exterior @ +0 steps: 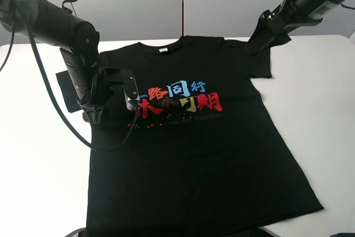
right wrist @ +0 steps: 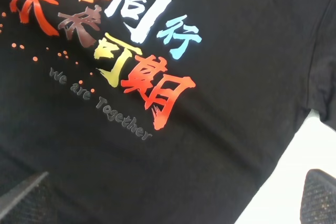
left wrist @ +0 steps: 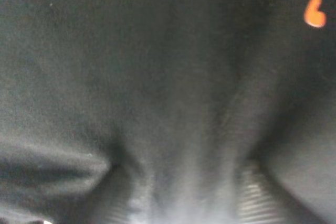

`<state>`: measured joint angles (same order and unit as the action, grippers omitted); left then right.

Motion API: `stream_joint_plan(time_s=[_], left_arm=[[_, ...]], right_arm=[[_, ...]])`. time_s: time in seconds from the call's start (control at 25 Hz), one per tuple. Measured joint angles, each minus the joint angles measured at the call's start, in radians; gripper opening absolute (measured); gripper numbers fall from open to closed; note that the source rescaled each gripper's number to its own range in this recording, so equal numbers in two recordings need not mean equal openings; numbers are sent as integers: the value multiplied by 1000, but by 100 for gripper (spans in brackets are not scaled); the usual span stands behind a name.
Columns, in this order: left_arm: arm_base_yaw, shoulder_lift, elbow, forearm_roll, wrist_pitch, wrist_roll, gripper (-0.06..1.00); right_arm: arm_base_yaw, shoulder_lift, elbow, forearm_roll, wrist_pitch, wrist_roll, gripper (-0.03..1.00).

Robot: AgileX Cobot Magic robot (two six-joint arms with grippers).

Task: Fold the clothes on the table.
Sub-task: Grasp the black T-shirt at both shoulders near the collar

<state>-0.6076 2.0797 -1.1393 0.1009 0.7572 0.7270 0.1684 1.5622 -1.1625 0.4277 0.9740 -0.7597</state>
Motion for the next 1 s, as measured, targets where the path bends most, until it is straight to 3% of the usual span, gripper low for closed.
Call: stream_joint_plan(time_s=[0.12,0.2,0.64,1.0], left_arm=[[0,-6,17,-8,-2,0,16],[-1,-9,19,-16,2,2,4],[-1,-9,21,-20,5,4,1],[-1,-9,21,-20,5,4,1]], right_arm=[[0,0,0,0,0,-7,100],[0,0,0,0,0,-11,100],[0,128,-6,-45,0,-83,100],[8,263,-6,-152,-93,-283,100]])
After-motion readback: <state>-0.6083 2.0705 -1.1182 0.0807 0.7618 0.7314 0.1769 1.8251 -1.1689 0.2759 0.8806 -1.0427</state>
